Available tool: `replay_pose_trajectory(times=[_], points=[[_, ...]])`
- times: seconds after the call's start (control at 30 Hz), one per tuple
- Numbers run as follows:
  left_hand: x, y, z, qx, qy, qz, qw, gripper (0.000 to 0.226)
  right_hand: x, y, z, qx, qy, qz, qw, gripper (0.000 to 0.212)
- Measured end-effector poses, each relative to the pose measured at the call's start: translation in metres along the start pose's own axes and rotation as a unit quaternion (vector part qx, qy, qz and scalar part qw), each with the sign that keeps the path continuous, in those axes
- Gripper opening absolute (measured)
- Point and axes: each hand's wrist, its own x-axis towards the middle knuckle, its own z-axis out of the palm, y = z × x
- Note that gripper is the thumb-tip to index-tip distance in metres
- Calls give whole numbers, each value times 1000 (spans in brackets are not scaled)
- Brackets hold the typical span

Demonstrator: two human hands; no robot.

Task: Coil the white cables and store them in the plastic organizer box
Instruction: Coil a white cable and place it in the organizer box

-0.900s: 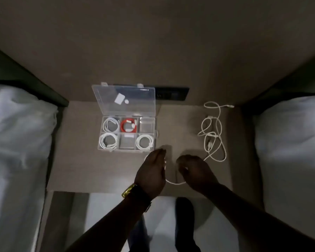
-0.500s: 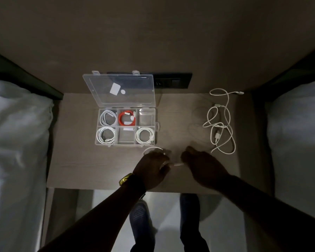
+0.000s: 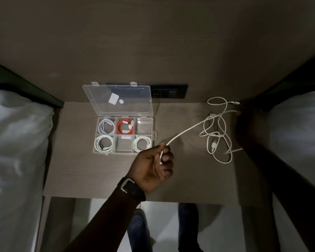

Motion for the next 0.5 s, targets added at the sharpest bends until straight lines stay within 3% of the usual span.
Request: replay_pose_trajectory(times=[0.07,0.17,0.27,0.37,0.5], points=[[-8,5,8,-44,-57,4,997,22,-18,3,8,-83,-22,-80,993,29],[-15,13,26,-108,-114,75,985,22,-60,-5,14,-161,-184,-148,958,37],[-14,27,34,-161,-74,197,964,28,-118,-22,15,-134,-236,-234,934,28],[-9,43,27,-188,-43,262,946,32,-160,-47,-3,-86,-278,-350,891,18],[1,45,15,-44,50,348,935,36,-162,-83,-43,-12,-280,-435,856,8]])
